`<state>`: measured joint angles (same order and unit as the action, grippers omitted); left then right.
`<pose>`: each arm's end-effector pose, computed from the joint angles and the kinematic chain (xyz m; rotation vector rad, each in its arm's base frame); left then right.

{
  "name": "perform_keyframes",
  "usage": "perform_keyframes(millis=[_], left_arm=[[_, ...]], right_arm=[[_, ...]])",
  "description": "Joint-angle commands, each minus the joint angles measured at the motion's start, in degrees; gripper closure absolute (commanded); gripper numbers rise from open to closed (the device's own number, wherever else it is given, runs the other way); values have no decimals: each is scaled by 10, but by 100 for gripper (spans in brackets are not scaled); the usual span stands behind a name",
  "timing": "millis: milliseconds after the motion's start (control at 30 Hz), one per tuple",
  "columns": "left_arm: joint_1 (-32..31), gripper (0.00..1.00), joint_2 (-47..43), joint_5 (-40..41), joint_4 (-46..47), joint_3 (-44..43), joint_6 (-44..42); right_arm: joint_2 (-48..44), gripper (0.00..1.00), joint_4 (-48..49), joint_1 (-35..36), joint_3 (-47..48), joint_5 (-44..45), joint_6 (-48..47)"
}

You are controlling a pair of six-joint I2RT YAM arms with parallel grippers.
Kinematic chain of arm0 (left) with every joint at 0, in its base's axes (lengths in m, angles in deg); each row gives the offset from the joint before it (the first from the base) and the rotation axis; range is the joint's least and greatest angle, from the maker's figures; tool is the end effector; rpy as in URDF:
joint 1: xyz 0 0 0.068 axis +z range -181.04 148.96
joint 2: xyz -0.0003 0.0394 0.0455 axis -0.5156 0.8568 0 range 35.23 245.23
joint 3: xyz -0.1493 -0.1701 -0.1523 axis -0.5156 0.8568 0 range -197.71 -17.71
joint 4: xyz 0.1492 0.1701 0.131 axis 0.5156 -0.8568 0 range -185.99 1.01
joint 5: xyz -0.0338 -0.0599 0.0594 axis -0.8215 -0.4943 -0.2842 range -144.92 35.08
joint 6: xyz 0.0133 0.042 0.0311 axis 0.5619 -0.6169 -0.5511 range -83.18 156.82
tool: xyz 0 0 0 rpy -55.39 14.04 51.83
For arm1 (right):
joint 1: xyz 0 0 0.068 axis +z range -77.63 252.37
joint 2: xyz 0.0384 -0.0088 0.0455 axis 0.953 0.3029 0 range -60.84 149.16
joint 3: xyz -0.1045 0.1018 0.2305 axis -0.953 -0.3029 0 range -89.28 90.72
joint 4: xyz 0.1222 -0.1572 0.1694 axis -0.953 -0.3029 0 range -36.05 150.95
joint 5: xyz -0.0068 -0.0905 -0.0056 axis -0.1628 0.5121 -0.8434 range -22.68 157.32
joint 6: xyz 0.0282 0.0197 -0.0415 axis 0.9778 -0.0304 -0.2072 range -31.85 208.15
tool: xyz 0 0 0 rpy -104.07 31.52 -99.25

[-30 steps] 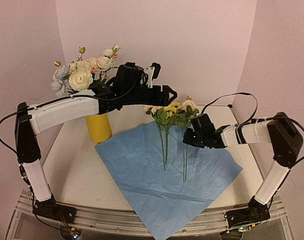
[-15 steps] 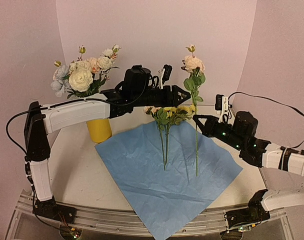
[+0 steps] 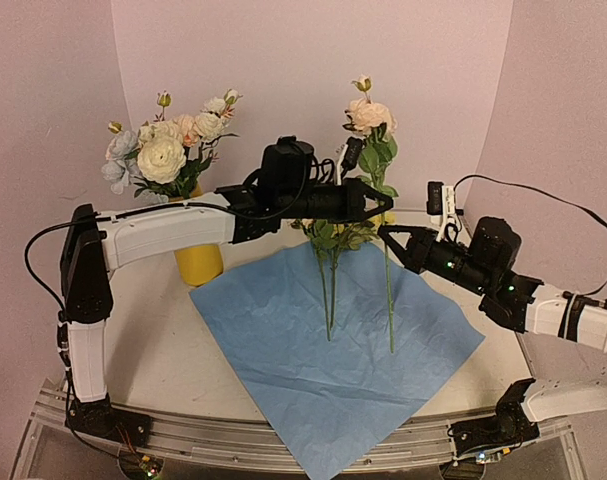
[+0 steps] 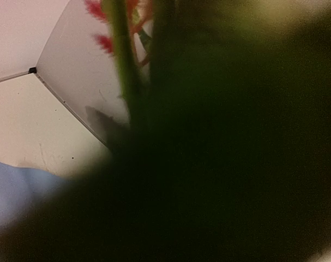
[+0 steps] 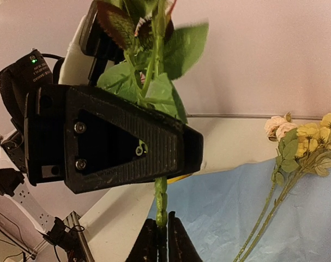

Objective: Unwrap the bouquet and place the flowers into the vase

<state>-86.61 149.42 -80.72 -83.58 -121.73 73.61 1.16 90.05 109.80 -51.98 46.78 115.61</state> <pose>0.2618 -0.4092 0.3613 0.6933 1.7792 -1.5369 0.1913 0.1624 0.3070 -0.4471 1.5533 1.1617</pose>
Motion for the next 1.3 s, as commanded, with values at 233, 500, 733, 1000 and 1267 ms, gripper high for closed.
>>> perform_keyframes(millis=[233,500,733,1000,1267], left_arm=[[-2,100,-137,212,-130,27,-266],[-2,100,-260,433,-172,29,-484],[-1,100,-301,532,-115,34,-671],[36,100,-288,561,-23,52,-744],[102,100,-259,548,-23,39,-736]], right_arm=[[-23,13,29,4,-10,45,-6],[-15,13,27,4,-11,55,-10],[-3,13,28,4,-3,51,-12],[4,12,28,4,1,45,-11],[-4,12,28,4,-5,47,-12]])
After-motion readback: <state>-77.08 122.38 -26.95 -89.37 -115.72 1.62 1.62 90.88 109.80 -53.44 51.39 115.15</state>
